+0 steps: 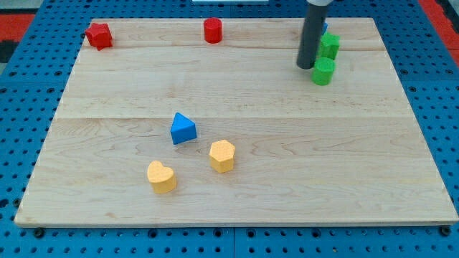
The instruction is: Move the blue cube above the green star
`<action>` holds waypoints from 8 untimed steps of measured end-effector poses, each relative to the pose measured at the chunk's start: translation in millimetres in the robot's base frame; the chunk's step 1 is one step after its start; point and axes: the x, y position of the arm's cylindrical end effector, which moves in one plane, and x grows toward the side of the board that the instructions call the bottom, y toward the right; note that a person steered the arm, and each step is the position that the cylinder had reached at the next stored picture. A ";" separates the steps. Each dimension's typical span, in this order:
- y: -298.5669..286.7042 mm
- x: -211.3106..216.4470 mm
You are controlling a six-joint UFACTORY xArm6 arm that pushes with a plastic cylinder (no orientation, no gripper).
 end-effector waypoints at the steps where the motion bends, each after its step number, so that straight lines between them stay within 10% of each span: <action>1: 73.4 -8.3; 3: 53.5 -82.6; 5: -52.8 -11.1; 8: -64.6 -124.8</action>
